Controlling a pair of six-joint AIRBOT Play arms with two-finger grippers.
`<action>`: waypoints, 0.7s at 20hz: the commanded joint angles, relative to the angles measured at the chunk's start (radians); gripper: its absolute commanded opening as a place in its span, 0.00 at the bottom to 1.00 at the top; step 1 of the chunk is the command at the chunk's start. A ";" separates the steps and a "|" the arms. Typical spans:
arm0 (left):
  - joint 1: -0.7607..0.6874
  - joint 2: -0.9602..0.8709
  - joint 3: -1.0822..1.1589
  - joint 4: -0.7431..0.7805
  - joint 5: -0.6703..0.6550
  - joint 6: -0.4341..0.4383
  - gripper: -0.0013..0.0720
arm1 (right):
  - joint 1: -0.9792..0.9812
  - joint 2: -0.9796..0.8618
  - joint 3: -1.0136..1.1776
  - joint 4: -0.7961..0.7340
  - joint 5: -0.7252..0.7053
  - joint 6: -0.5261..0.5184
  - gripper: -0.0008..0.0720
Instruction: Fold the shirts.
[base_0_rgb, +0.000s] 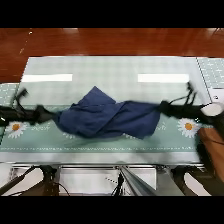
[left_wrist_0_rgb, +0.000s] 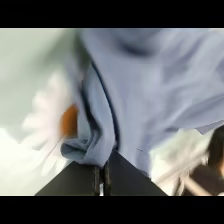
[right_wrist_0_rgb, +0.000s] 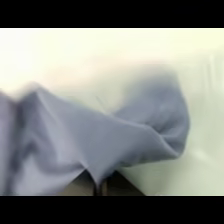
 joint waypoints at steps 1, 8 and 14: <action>0.000 0.124 0.283 -0.128 -0.007 -0.027 0.05 | -0.080 0.144 0.203 -0.023 0.005 -0.016 0.05; 0.000 0.265 0.867 -0.307 0.163 -0.095 0.05 | -0.113 0.230 0.635 -0.024 0.117 -0.015 0.05; 0.000 0.340 1.109 -0.307 0.162 -0.095 0.05 | -0.113 0.230 0.883 -0.023 0.178 0.027 0.05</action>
